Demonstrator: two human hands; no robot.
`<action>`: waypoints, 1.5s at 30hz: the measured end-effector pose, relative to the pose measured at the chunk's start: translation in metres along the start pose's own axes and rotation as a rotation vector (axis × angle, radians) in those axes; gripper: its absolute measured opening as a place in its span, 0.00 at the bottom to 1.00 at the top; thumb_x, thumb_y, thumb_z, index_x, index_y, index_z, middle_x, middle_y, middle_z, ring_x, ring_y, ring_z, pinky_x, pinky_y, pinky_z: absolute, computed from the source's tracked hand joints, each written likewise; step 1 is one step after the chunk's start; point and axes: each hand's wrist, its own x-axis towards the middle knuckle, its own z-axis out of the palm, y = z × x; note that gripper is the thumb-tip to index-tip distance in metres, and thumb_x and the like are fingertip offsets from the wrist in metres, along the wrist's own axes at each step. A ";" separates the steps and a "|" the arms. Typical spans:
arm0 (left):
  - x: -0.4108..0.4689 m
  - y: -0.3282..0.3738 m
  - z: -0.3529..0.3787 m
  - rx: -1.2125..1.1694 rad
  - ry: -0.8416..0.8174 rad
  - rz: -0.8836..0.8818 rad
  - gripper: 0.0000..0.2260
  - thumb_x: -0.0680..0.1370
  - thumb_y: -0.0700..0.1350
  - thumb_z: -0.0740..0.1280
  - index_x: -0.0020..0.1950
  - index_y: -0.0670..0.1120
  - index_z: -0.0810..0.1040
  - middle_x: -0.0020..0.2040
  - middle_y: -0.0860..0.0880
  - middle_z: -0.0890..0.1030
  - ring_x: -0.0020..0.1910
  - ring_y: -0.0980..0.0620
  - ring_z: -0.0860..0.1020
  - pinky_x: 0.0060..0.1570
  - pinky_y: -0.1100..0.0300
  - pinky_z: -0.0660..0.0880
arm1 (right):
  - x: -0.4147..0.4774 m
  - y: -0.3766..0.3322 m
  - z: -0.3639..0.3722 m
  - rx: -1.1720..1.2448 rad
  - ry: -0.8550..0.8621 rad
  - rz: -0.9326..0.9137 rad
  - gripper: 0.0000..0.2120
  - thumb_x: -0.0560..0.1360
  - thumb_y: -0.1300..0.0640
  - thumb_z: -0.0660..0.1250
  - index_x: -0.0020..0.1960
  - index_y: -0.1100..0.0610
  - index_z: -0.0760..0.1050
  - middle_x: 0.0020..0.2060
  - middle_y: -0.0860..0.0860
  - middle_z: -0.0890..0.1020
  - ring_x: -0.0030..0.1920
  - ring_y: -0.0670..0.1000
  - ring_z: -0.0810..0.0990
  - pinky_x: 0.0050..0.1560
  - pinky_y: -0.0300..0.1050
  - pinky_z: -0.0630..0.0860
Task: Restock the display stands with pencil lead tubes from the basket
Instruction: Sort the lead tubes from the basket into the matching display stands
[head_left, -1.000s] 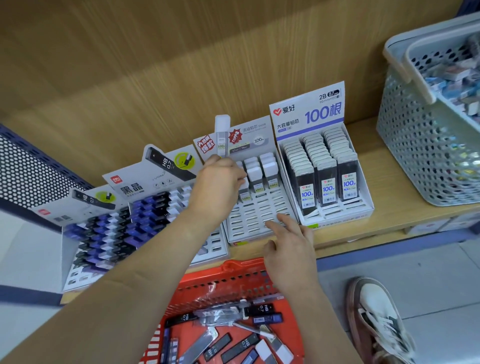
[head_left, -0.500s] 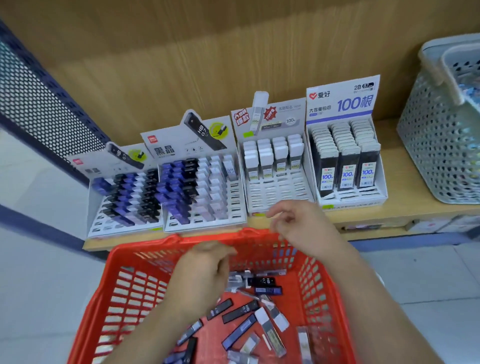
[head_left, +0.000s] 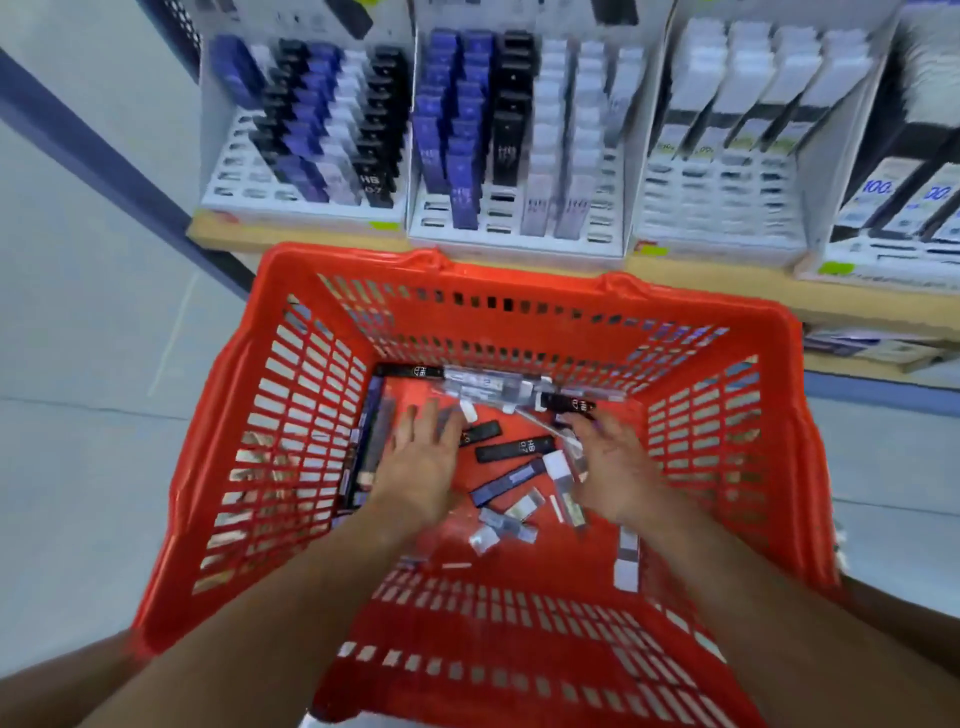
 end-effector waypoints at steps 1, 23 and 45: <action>0.007 -0.002 0.001 -0.007 0.029 -0.014 0.45 0.72 0.52 0.73 0.77 0.49 0.45 0.77 0.44 0.42 0.76 0.37 0.43 0.74 0.42 0.53 | 0.003 0.001 0.004 -0.010 0.001 0.033 0.44 0.72 0.53 0.73 0.80 0.49 0.51 0.77 0.54 0.54 0.75 0.59 0.58 0.71 0.50 0.65; 0.067 0.017 0.017 -0.033 0.243 0.171 0.31 0.73 0.56 0.69 0.70 0.49 0.59 0.73 0.46 0.58 0.72 0.45 0.57 0.69 0.48 0.61 | 0.032 -0.014 0.059 0.281 0.192 0.166 0.28 0.70 0.60 0.75 0.65 0.50 0.66 0.55 0.54 0.78 0.54 0.57 0.78 0.50 0.49 0.76; 0.005 0.044 -0.033 -1.338 0.057 -0.140 0.06 0.78 0.44 0.67 0.50 0.44 0.82 0.48 0.42 0.84 0.50 0.41 0.82 0.54 0.41 0.77 | 0.001 -0.043 -0.012 1.648 -0.100 0.338 0.16 0.66 0.52 0.78 0.49 0.56 0.77 0.29 0.49 0.75 0.23 0.46 0.70 0.22 0.39 0.67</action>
